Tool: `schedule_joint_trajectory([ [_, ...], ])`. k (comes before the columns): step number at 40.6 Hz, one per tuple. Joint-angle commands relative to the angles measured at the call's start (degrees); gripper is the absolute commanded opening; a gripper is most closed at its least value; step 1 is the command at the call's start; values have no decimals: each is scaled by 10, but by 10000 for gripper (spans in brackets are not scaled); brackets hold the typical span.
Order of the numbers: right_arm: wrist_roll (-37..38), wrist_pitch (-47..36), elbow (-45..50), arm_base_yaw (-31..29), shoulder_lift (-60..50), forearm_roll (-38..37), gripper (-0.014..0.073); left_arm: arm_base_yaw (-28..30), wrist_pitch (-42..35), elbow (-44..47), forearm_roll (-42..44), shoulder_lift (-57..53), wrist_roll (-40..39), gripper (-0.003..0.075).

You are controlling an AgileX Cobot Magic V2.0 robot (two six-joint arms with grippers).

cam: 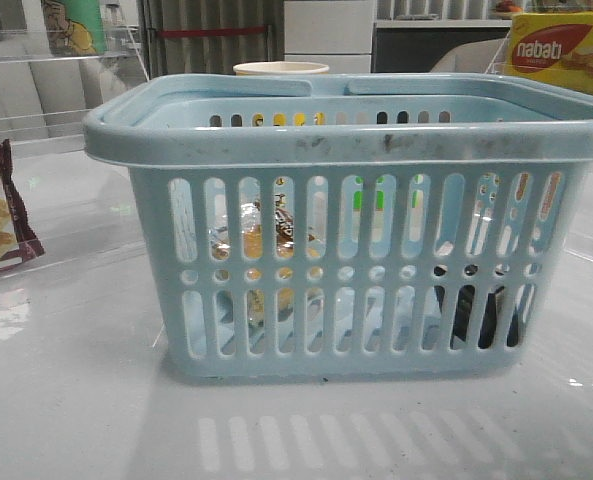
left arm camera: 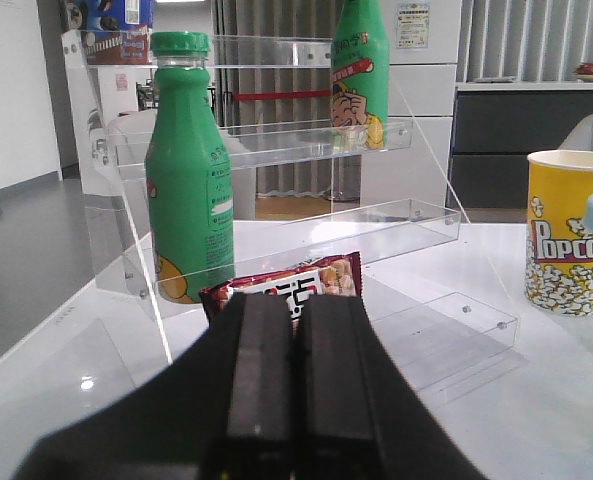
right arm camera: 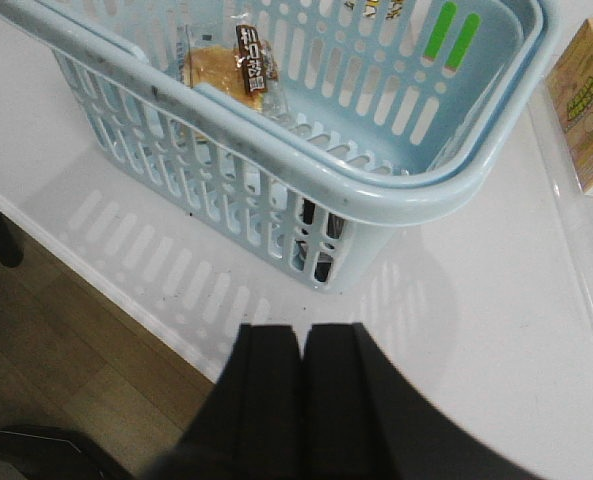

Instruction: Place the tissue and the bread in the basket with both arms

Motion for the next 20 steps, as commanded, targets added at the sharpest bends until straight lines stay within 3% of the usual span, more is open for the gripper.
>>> schedule_joint_trajectory([
  [1,-3,-41,-15,0,1,-5,55,-5,-54,0,0,-11,-5,91],
  [5,-3,-53,-7,0,-7,-6,55,-5,-54,0,0,-11,-5,91],
  [9,-3,-122,33,-28,-51,-21,55,-5,-54,0,0,-11,-5,91],
  [20,-2,-365,243,-192,-216,-21,55,-5,-54,0,0,-11,-5,91],
])
